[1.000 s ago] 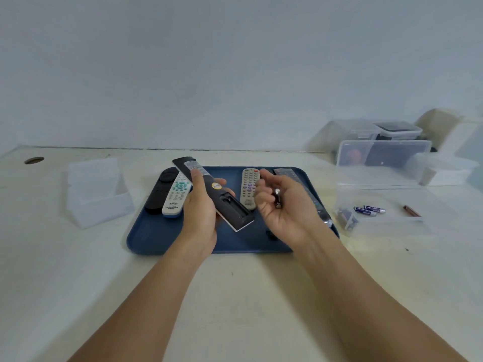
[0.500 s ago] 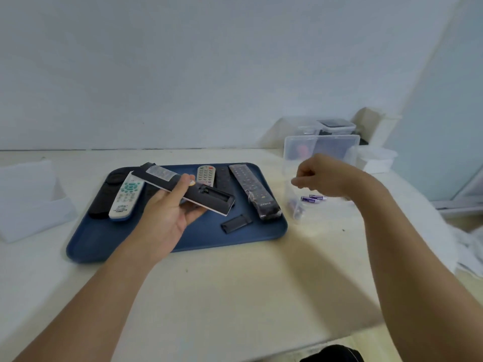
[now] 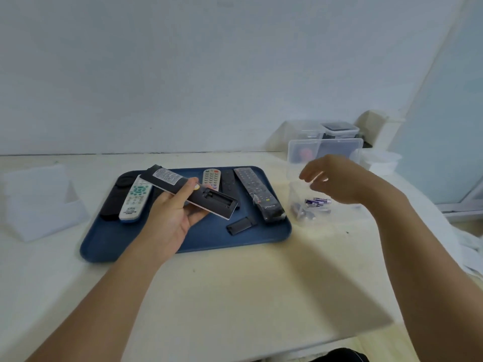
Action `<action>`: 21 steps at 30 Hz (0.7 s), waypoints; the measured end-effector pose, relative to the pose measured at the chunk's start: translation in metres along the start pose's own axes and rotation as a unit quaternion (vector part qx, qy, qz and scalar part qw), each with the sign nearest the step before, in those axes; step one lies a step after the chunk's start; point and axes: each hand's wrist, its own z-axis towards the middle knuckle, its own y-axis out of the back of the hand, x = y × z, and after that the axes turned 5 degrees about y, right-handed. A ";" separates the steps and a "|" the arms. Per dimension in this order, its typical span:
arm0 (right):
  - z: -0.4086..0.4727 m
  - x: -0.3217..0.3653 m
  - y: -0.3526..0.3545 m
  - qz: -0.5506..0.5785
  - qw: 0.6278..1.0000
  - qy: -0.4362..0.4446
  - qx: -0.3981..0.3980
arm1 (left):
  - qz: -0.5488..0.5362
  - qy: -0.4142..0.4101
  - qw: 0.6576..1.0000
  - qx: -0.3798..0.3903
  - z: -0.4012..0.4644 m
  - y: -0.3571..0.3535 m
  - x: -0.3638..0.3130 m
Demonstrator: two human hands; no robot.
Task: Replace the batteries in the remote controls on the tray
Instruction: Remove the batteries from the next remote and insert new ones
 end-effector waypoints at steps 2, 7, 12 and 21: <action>-0.003 0.047 -0.008 0.088 0.992 0.072 -0.050 | -0.008 -0.006 1.000 -0.029 -0.002 -0.002 -0.007; 0.016 0.165 -0.052 0.210 0.956 0.204 -0.020 | -0.012 -0.041 0.993 -0.108 -0.012 0.023 -0.058; 0.061 0.261 -0.096 0.218 0.939 0.264 -0.019 | -0.009 -0.067 0.971 -0.227 -0.039 0.114 -0.115; 0.135 0.356 -0.160 0.059 0.957 0.277 0.069 | -0.063 -0.036 0.936 -0.344 -0.062 0.228 -0.114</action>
